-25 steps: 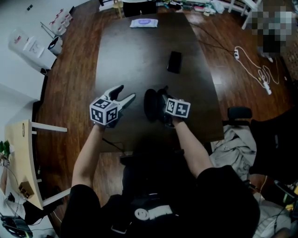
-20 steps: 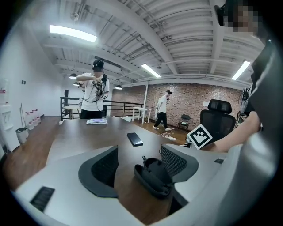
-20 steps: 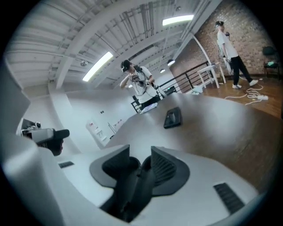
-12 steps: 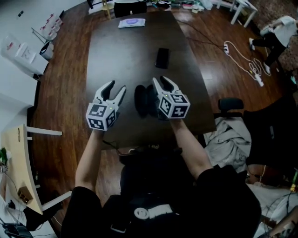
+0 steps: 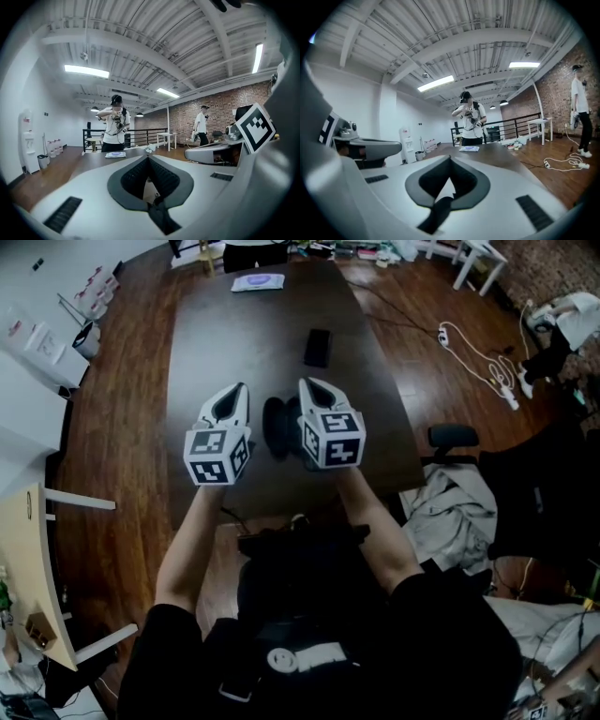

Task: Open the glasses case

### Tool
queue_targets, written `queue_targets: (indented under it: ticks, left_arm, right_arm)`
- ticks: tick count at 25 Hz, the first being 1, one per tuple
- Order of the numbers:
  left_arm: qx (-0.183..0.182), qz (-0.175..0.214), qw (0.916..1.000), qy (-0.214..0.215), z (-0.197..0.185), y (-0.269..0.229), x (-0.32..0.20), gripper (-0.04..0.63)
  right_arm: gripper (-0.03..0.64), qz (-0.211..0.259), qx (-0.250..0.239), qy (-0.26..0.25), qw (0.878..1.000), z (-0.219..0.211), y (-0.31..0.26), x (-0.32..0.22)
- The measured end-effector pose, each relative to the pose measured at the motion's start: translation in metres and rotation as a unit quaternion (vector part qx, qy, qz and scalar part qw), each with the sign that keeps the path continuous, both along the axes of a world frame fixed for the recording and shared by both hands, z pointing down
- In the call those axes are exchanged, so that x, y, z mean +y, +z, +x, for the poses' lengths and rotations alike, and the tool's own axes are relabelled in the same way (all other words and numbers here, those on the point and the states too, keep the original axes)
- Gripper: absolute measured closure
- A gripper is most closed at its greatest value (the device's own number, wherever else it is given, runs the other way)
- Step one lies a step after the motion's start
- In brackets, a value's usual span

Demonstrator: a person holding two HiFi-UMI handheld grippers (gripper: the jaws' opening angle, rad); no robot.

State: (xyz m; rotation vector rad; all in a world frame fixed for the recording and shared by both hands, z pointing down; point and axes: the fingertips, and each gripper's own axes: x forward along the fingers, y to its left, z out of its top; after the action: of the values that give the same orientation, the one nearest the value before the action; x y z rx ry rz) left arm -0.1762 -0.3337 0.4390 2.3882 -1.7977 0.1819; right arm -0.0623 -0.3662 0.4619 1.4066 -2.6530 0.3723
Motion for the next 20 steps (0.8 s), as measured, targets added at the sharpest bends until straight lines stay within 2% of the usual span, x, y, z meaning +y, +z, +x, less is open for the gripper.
queue_targets:
  ticks: [10, 20]
  left_arm:
    - [0.009, 0.008, 0.9999, 0.002, -0.005, -0.017, 0.059, 0.600]
    - [0.011, -0.020, 0.9997, -0.008, -0.017, 0.000, 0.180, 0.600]
  right_arm:
    - [0.614, 0.015, 0.016, -0.003, 1.000, -0.013, -0.014, 0.067]
    - [0.614, 0.012, 0.029, -0.014, 0.999, -0.029, -0.007, 0.190]
